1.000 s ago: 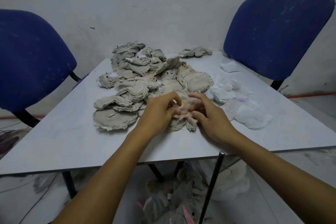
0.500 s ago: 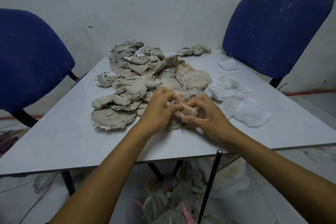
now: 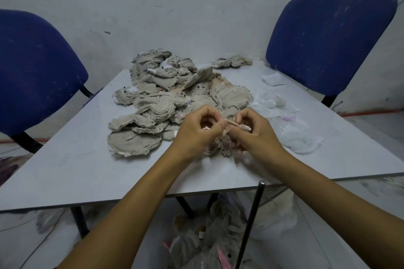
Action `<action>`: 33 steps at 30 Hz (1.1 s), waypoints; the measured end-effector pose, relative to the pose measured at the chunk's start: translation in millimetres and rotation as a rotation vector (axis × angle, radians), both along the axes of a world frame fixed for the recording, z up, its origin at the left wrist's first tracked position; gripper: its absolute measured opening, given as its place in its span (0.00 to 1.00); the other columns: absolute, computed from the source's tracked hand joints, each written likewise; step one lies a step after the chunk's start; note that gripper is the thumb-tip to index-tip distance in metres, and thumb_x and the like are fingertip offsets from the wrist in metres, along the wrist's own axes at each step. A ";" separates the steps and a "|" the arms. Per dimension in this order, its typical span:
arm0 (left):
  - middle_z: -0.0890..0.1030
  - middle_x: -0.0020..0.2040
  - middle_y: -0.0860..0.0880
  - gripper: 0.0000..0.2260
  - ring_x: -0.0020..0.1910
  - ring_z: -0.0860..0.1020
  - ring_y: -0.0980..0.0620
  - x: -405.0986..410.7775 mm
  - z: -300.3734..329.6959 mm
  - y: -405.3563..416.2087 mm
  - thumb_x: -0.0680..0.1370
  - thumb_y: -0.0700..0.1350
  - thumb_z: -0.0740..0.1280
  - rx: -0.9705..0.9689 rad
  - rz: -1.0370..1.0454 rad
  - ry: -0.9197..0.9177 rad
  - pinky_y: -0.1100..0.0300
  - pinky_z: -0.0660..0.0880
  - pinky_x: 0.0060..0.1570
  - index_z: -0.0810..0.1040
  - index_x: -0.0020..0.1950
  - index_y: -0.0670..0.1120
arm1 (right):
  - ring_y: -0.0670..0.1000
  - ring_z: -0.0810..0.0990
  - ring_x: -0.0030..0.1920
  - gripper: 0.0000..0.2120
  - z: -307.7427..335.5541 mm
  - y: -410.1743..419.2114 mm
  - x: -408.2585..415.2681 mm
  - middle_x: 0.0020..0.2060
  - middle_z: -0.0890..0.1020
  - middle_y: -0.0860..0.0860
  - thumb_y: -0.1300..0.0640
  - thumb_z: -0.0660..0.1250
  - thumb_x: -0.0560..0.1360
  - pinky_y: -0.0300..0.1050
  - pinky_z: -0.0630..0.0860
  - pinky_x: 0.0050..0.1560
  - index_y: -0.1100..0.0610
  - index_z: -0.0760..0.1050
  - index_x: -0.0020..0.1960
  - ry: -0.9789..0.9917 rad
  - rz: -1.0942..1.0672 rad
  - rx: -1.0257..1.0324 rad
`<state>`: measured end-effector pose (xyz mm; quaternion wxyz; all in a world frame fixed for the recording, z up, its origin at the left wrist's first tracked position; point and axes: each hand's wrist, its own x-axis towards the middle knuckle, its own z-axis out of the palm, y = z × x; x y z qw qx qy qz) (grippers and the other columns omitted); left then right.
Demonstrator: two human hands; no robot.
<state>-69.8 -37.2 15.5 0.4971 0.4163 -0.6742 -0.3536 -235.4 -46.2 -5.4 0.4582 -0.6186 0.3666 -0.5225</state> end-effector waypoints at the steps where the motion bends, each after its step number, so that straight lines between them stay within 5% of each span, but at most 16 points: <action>1: 0.78 0.36 0.46 0.05 0.33 0.75 0.50 0.0 0.0 1.7 0.75 0.33 0.70 -0.109 0.049 -0.090 0.58 0.73 0.35 0.77 0.44 0.42 | 0.49 0.77 0.27 0.11 0.6 0.2 -1.4 0.29 0.77 0.50 0.67 0.69 0.76 0.40 0.74 0.26 0.57 0.68 0.42 0.005 0.036 0.027; 5: 0.77 0.37 0.50 0.08 0.34 0.71 0.56 -4.1 -6.6 9.6 0.70 0.31 0.70 -0.515 0.199 -0.454 0.65 0.68 0.35 0.79 0.44 0.42 | 0.50 0.75 0.24 0.09 -0.7 2.4 5.4 0.29 0.75 0.51 0.70 0.66 0.73 0.42 0.72 0.24 0.57 0.72 0.44 0.101 -0.051 -0.015; 10: 0.76 0.39 0.47 0.09 0.36 0.73 0.58 -8.6 -14.2 7.0 0.75 0.38 0.71 -0.215 0.180 -0.255 0.67 0.69 0.36 0.77 0.51 0.50 | 0.41 0.70 0.28 0.12 -7.8 6.5 10.0 0.29 0.75 0.41 0.64 0.69 0.72 0.32 0.67 0.28 0.47 0.73 0.43 0.292 -0.317 -0.199; 13: 0.77 0.48 0.47 0.08 0.44 0.76 0.59 -5.2 -14.2 3.9 0.76 0.39 0.71 -0.080 0.011 -0.152 0.68 0.72 0.42 0.77 0.48 0.52 | 0.47 0.76 0.28 0.11 -5.0 7.2 6.0 0.31 0.77 0.49 0.67 0.68 0.74 0.40 0.73 0.28 0.52 0.73 0.45 0.112 -0.162 -0.060; 16: 0.79 0.38 0.54 0.07 0.37 0.76 0.60 0.4 -15.1 0.6 0.75 0.40 0.73 -0.122 0.056 -0.182 0.66 0.71 0.40 0.77 0.42 0.48 | 0.54 0.82 0.38 0.14 -0.8 9.5 5.0 0.46 0.76 0.61 0.73 0.66 0.74 0.44 0.80 0.34 0.54 0.76 0.46 -0.217 0.111 0.225; 19: 0.76 0.32 0.57 0.08 0.32 0.72 0.60 5.3 -14.0 -2.1 0.76 0.40 0.72 -0.092 0.109 -0.203 0.64 0.69 0.37 0.75 0.40 0.48 | 0.56 0.80 0.42 0.13 3.5 7.8 1.2 0.50 0.76 0.58 0.67 0.63 0.65 0.49 0.78 0.38 0.53 0.79 0.45 -0.333 0.206 0.318; 22: 0.81 0.35 0.52 0.06 0.34 0.75 0.50 12.7 -8.1 1.5 0.79 0.41 0.68 0.152 -0.210 -0.034 0.59 0.71 0.34 0.79 0.42 0.47 | 0.40 0.79 0.41 0.12 4.7 0.5 -7.1 0.57 0.74 0.55 0.64 0.64 0.74 0.38 0.77 0.41 0.49 0.79 0.51 0.104 -0.155 0.040; 24: 0.83 0.39 0.45 0.13 0.35 0.78 0.51 13.3 -6.5 5.1 0.82 0.49 0.61 0.235 -0.373 -0.075 0.62 0.72 0.33 0.82 0.46 0.46 | 0.39 0.78 0.45 0.14 3.6 -5.6 -14.0 0.62 0.71 0.53 0.61 0.64 0.79 0.31 0.73 0.48 0.49 0.74 0.63 0.556 -0.297 -0.140; 25: 0.83 0.40 0.43 0.16 0.37 0.79 0.52 12.0 -7.6 6.0 0.83 0.51 0.59 0.225 -0.364 -0.111 0.63 0.72 0.34 0.83 0.48 0.45 | 0.44 0.78 0.49 0.18 0.2 -9.0 -16.0 0.63 0.71 0.54 0.58 0.64 0.80 0.36 0.73 0.53 0.49 0.70 0.69 0.700 -0.289 -0.150; 28: 0.83 0.39 0.50 0.10 0.36 0.78 0.55 10.7 -13.6 2.2 0.83 0.48 0.63 0.025 -0.077 -0.311 0.60 0.73 0.37 0.82 0.45 0.49 | 0.53 0.80 0.48 0.24 -7.1 -13.2 -13.1 0.52 0.81 0.54 0.56 0.68 0.78 0.48 0.75 0.51 0.50 0.65 0.71 0.765 -0.266 -0.092; 31: 0.81 0.41 0.51 0.06 0.42 0.78 0.51 13.1 -18.0 -2.1 0.81 0.47 0.65 0.042 0.099 -0.496 0.55 0.76 0.43 0.79 0.46 0.50 | 0.49 0.76 0.35 0.03 -9.9 -17.5 -10.0 0.34 0.80 0.52 0.58 0.68 0.77 0.46 0.71 0.37 0.54 0.75 0.50 0.746 -0.296 -0.094; 33: 0.79 0.45 0.51 0.03 0.45 0.76 0.52 14.3 -20.0 -4.2 0.80 0.45 0.66 0.043 0.169 -0.613 0.58 0.73 0.45 0.78 0.47 0.48 | 0.48 0.72 0.29 0.08 -8.4 -20.4 -10.6 0.29 0.77 0.52 0.60 0.65 0.77 0.44 0.68 0.35 0.58 0.75 0.38 0.589 -0.326 -0.031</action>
